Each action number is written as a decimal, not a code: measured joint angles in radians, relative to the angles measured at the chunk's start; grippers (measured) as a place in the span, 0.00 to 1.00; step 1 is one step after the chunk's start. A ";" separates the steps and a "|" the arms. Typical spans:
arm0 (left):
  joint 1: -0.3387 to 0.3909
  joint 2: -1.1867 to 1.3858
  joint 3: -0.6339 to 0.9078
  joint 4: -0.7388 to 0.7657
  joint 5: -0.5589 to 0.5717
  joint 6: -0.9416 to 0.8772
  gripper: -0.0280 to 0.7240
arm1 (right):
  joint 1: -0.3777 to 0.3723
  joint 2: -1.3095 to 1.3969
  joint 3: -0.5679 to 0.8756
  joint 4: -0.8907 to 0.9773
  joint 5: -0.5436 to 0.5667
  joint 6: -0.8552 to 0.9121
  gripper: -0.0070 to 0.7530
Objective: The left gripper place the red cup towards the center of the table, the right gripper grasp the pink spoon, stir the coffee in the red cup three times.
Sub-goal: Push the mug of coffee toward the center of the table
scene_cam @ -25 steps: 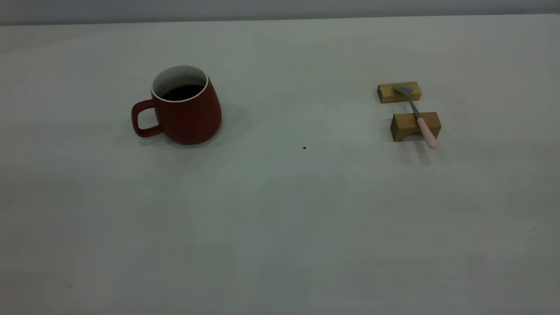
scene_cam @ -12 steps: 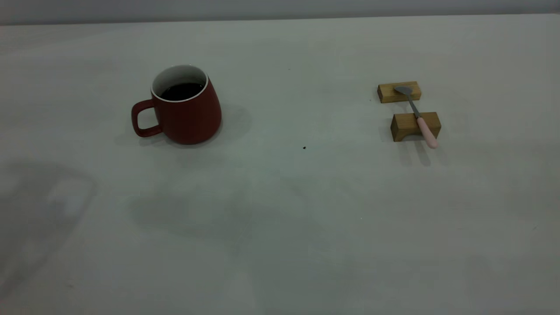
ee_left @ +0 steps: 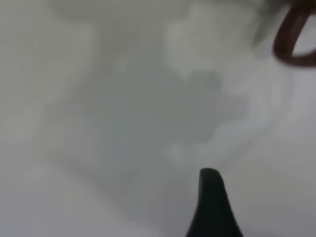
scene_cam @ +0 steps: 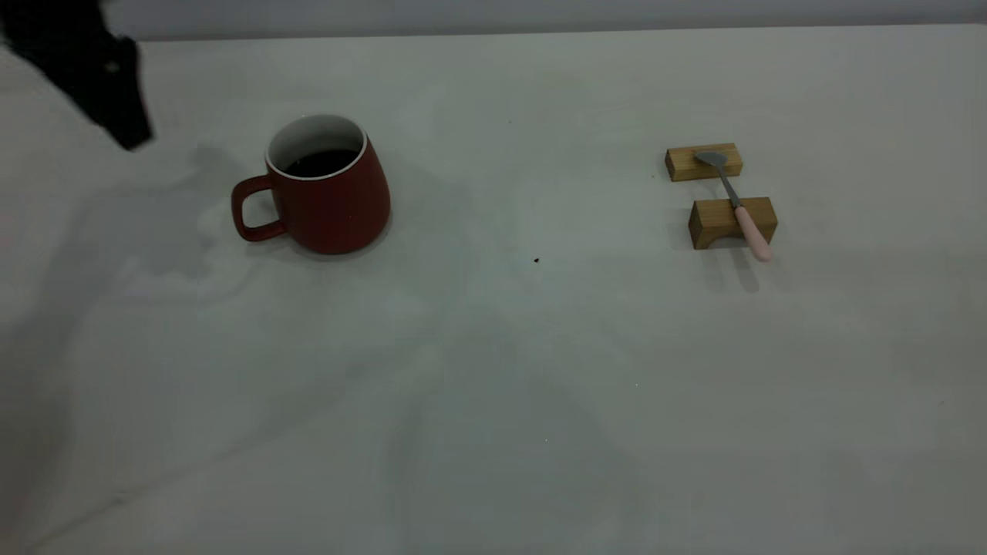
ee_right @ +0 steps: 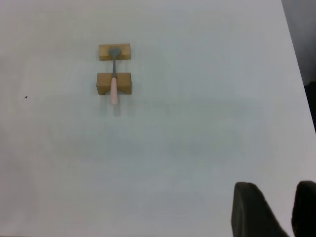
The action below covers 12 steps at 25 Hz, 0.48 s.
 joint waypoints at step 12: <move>-0.044 0.334 -0.415 -0.005 0.234 0.395 0.82 | 0.000 0.000 0.000 0.000 0.000 0.000 0.33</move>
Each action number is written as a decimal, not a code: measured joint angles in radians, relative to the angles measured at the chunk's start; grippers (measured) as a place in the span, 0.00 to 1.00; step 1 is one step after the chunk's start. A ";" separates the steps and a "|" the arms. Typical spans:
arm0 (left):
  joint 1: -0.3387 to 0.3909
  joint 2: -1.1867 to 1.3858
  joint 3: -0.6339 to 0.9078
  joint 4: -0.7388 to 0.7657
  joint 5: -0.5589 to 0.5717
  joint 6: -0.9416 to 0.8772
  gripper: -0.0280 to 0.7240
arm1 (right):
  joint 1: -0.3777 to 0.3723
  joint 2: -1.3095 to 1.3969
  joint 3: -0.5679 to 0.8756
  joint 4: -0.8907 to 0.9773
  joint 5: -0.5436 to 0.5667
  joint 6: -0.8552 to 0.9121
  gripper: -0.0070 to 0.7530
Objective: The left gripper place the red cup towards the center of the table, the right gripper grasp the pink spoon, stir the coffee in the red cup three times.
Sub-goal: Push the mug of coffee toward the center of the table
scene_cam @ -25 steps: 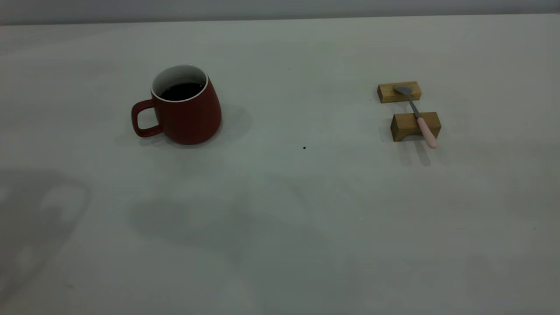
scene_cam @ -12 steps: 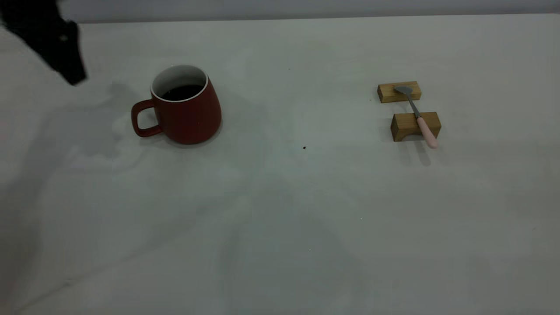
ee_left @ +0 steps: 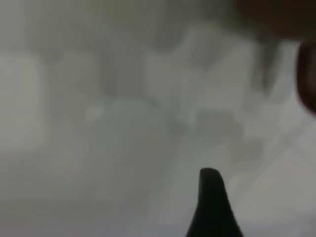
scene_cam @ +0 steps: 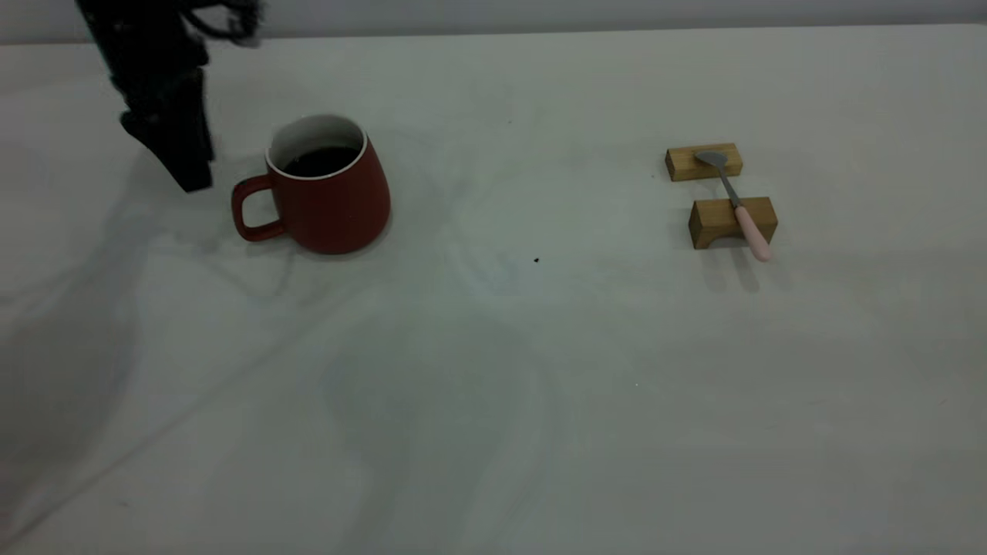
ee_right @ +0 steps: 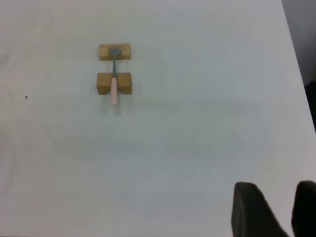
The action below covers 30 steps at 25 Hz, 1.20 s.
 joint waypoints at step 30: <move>-0.306 0.042 -0.001 -0.106 -0.208 -0.010 0.82 | 0.000 0.000 0.000 0.000 0.000 0.000 0.33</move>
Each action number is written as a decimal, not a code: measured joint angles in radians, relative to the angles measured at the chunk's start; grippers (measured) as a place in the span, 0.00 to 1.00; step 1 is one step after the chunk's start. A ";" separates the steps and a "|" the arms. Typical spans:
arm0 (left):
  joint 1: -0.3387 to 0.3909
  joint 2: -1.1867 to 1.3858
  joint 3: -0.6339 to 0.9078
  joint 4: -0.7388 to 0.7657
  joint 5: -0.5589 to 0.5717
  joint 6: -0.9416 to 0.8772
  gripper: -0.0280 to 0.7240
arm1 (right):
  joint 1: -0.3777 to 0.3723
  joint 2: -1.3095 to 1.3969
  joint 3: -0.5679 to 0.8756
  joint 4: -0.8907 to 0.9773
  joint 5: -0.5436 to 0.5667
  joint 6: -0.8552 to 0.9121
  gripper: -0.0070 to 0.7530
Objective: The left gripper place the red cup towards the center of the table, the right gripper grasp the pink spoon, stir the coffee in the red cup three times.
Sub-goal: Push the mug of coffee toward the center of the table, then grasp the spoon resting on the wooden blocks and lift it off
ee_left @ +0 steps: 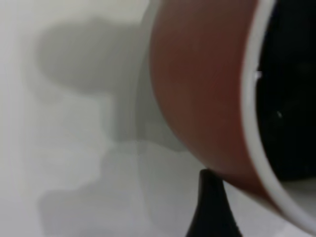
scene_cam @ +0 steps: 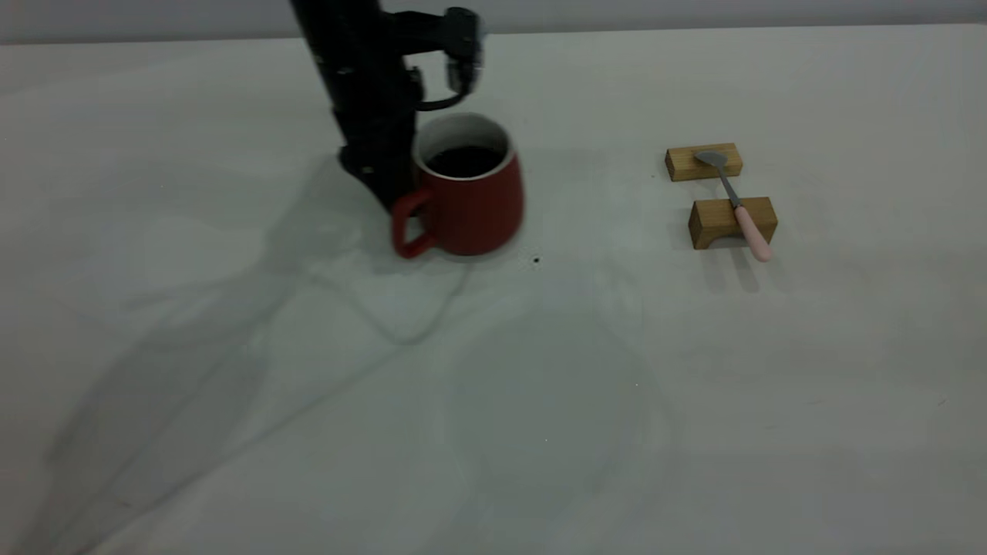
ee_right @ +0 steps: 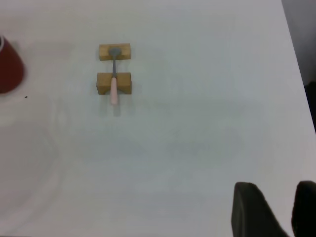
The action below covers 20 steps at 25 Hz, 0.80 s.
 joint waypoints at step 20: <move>0.157 -0.284 0.000 0.258 0.217 -0.477 0.82 | 0.000 0.000 0.000 0.000 0.000 0.000 0.33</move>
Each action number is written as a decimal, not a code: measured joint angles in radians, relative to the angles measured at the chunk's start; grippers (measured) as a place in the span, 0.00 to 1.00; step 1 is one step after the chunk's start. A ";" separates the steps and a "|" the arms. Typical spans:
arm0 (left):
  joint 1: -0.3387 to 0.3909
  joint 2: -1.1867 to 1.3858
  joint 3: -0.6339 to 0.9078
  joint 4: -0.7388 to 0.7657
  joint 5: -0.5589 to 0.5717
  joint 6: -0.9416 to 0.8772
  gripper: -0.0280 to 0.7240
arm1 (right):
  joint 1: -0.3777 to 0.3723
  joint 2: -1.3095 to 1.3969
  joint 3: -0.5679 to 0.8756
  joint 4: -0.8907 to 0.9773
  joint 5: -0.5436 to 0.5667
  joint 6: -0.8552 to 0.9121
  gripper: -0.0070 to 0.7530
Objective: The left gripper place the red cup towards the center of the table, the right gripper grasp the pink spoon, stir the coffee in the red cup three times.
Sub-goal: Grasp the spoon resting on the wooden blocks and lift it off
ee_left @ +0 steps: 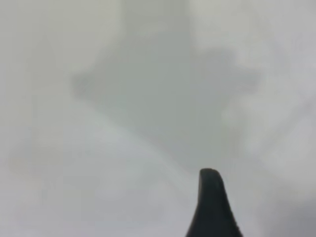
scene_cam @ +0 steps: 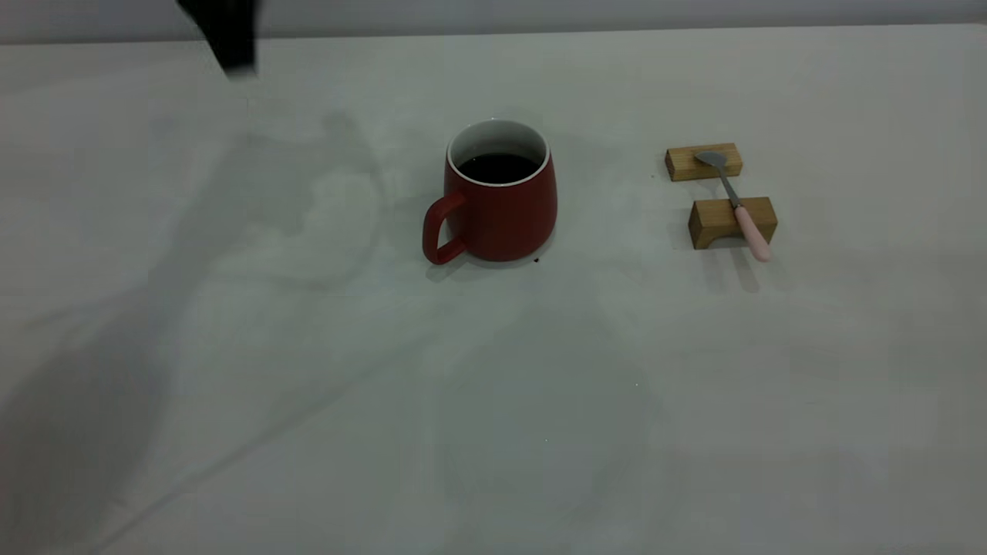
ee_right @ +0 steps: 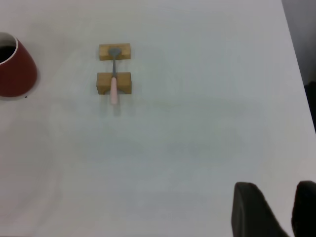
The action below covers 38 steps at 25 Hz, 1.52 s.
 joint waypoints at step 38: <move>0.073 -2.093 1.563 -0.072 -0.053 -0.701 0.82 | 0.000 0.000 0.000 0.000 0.000 0.000 0.33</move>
